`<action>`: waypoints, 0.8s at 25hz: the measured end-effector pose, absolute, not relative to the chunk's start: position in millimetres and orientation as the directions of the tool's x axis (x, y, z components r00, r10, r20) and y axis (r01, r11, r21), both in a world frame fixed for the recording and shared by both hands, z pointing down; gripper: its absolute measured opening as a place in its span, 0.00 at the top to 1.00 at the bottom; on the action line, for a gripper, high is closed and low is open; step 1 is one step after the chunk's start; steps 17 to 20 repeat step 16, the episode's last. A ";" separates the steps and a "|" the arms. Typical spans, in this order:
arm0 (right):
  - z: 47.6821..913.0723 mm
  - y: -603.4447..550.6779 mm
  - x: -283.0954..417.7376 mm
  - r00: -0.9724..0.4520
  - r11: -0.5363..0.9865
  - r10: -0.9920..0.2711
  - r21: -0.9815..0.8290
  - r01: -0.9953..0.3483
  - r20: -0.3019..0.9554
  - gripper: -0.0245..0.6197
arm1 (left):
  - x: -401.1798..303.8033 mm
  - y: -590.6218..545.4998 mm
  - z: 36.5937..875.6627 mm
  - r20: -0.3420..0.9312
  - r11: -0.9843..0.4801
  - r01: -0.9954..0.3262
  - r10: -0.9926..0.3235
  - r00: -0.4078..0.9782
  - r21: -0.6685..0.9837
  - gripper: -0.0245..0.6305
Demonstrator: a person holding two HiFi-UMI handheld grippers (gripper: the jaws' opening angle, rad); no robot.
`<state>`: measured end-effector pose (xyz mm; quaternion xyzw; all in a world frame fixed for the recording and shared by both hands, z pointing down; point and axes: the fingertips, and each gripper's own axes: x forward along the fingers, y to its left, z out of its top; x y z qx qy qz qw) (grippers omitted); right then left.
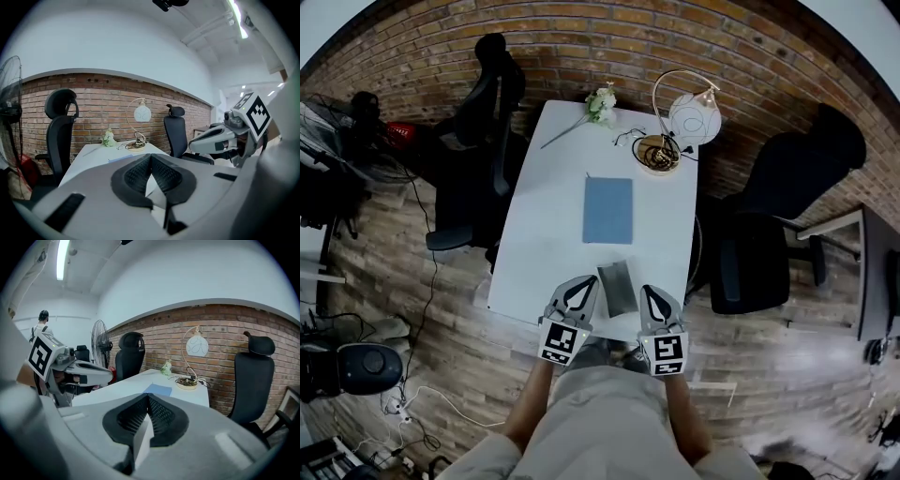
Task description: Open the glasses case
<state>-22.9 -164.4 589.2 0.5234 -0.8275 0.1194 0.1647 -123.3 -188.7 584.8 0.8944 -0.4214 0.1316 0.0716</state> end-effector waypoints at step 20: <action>586.5 -197.1 -10.2 -0.369 0.399 -0.844 -0.004 -0.917 0.391 0.95 | -114.3 -216.1 581.8 0.271 -0.639 -0.768 -0.735 0.621 0.026 0.96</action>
